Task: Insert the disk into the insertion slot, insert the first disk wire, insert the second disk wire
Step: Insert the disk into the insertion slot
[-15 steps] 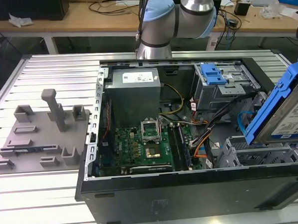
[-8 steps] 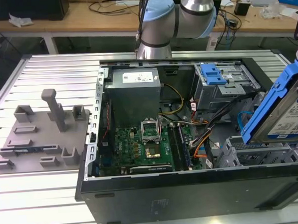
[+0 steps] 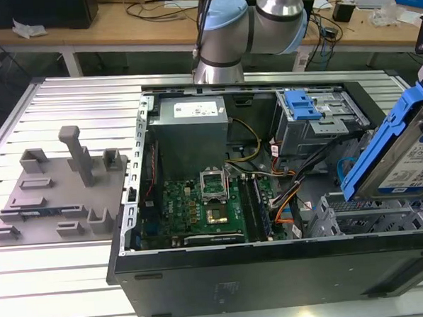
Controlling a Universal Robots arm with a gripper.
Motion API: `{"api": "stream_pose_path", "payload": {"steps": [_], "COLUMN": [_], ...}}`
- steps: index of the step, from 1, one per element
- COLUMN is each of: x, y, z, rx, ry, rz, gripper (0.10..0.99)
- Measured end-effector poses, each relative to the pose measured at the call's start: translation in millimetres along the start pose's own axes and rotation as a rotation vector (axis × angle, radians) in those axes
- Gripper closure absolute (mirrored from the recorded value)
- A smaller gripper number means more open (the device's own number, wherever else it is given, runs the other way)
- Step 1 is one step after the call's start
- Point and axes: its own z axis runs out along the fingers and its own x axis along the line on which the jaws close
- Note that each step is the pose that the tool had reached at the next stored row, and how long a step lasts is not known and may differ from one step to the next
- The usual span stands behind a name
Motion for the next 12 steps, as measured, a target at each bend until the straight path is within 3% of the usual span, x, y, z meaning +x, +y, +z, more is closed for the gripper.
{"api": "stream_pose_path", "payload": {"steps": [5,12], "x": [-10.2,-10.5], "y": [0.5,-1.2], "z": [1.5,3.2], "rx": [-0.001,-0.001], "ry": [-0.0001,0.0000], "rz": [-0.034,-0.034], "gripper": [0.722,0.722]}}
